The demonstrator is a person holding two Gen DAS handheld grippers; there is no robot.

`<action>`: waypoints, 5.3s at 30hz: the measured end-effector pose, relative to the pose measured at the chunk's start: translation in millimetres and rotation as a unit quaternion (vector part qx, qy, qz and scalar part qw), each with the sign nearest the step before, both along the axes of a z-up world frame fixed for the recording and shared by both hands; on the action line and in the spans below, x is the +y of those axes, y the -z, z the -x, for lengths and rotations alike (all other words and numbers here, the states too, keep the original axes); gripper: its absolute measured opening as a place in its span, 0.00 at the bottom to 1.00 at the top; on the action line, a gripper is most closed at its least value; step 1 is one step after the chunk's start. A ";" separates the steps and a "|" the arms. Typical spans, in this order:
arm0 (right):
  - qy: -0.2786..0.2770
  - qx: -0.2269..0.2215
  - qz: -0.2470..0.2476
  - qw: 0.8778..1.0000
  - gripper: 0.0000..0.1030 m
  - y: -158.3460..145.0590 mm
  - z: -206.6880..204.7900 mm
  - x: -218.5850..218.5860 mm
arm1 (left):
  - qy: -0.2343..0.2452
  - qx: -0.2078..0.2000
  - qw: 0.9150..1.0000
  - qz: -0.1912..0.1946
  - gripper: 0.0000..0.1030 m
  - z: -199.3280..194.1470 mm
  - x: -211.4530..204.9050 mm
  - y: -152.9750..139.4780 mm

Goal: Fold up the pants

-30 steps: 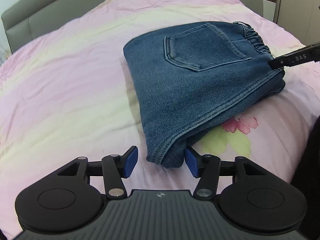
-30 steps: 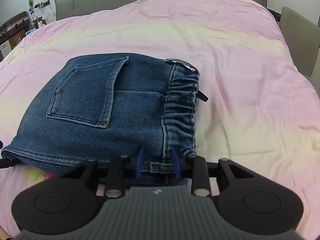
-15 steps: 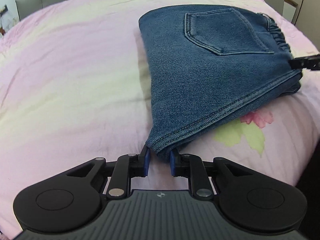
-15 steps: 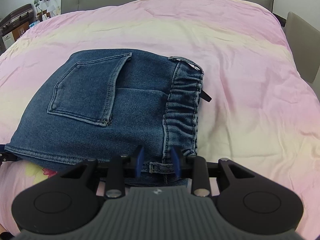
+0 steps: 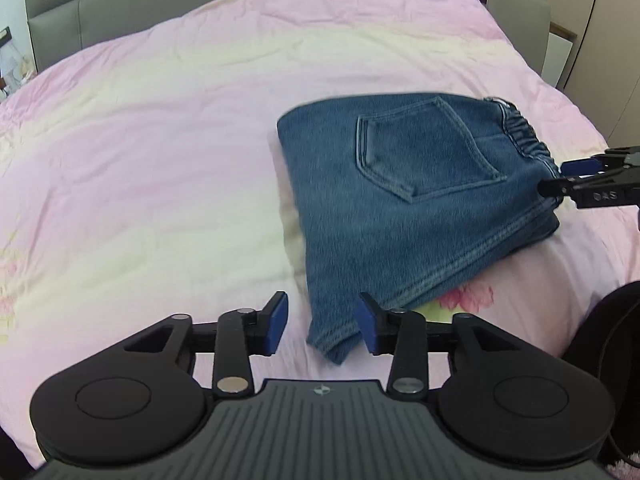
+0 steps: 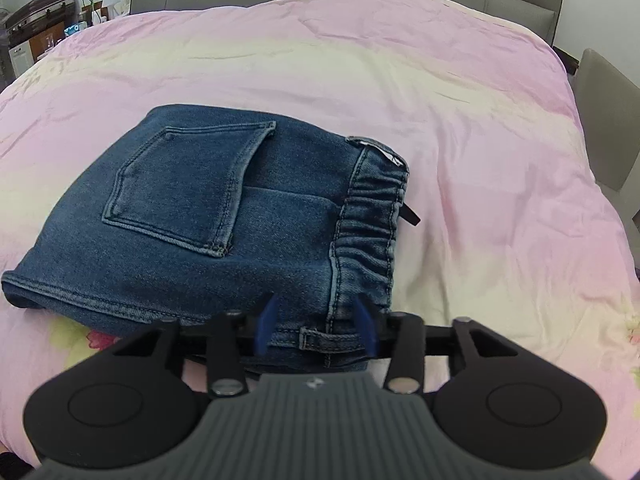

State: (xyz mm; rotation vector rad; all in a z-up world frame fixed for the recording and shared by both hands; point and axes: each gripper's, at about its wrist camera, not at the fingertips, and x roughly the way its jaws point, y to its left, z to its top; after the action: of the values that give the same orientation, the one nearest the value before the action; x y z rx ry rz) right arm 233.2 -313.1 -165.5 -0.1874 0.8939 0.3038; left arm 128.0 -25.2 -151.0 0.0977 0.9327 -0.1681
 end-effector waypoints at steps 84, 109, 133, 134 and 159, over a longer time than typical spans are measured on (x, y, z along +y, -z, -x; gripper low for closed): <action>0.063 0.158 -0.332 0.928 0.38 -13.4 -69.6 197.4 | -0.172 -0.046 0.970 0.167 0.27 -91.8 264.5 -21.0; 0.017 0.141 -0.201 0.969 0.62 34.0 -83.4 258.5 | -0.204 -0.042 0.972 0.108 0.41 -75.4 294.1 32.4; -0.102 -0.002 -0.057 0.993 0.46 28.7 -12.9 292.5 | -0.191 -0.027 0.981 0.013 0.31 -18.2 242.6 14.7; -0.103 -0.006 -0.062 0.993 0.47 22.2 -10.7 291.7 | -0.189 -0.042 0.981 0.016 0.31 -12.9 236.5 6.0; -0.072 -0.287 -0.105 0.949 0.95 -159.8 193.7 186.3 | -0.152 -0.305 0.939 -0.043 0.94 121.7 68.2 -140.6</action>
State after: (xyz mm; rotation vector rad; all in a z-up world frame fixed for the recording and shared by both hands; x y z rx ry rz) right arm 39.5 -126.8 -5.7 -0.1323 0.2666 0.4496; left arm 6.3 43.0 -10.4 0.0782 0.3244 0.1872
